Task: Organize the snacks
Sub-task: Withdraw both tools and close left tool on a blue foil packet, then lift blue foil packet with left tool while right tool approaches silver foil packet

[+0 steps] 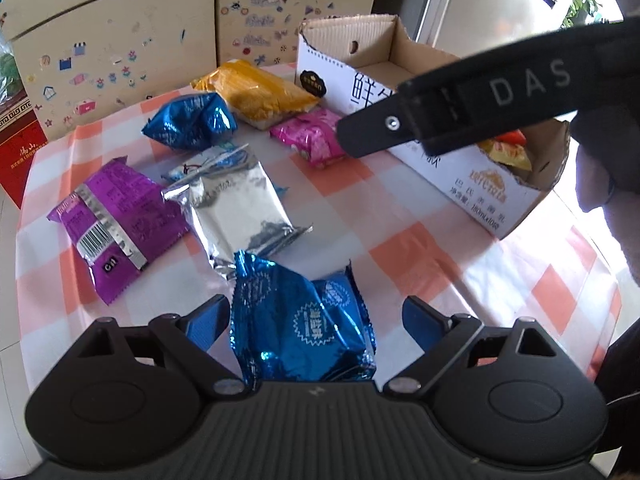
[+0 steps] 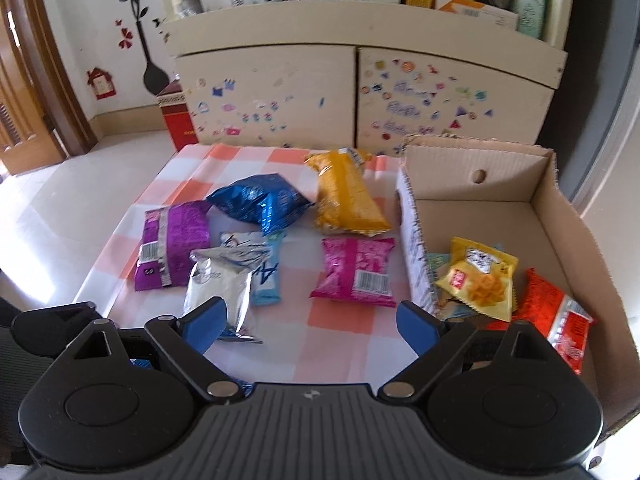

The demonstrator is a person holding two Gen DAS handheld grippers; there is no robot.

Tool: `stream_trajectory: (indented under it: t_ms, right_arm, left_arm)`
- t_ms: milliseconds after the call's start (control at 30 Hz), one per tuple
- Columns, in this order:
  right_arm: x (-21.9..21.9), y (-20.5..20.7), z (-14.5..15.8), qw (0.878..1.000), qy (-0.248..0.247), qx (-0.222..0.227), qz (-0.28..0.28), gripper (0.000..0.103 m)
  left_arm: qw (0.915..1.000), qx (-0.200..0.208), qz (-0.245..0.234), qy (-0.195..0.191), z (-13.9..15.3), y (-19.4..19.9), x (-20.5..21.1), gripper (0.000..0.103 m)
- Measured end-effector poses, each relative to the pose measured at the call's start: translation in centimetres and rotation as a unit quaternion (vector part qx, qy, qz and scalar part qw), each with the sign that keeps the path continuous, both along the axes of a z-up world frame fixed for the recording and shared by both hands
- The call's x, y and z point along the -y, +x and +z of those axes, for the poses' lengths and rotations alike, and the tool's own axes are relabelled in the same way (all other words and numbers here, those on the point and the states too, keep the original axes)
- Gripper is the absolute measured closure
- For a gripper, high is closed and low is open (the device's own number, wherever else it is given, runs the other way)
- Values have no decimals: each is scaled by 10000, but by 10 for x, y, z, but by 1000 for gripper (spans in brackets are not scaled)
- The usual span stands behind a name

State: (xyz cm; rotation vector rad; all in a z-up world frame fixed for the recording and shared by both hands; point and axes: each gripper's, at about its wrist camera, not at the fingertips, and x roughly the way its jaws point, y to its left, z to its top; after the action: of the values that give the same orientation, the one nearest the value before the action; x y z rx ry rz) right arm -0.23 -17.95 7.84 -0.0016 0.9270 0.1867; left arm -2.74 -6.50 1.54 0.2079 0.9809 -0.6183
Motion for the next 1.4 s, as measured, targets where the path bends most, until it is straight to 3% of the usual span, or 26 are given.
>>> stream_trajectory:
  t_ms: [133, 300, 400, 967, 1400]
  right_arm:
    - [-7, 2, -5, 9999, -34, -65, 69, 8]
    - [-9, 7, -11, 9998, 64, -169, 67, 8]
    - [-12, 9, -16, 9996, 120, -232, 77, 8]
    - [-44, 26, -43, 9980, 222, -495, 337, 8]
    - [-62, 42, -55, 9977, 403, -538, 122, 8]
  left_arm:
    - [10000, 53, 13, 6, -7, -2, -4, 13]
    - [9998, -109, 173, -80, -12, 3, -15, 34]
    - [9996, -79, 257, -106, -9, 3, -22, 39]
    - [9903, 25, 1369, -250, 4, 17, -79, 41]
    - [9880, -152, 1532, -116, -8, 23, -83, 40]
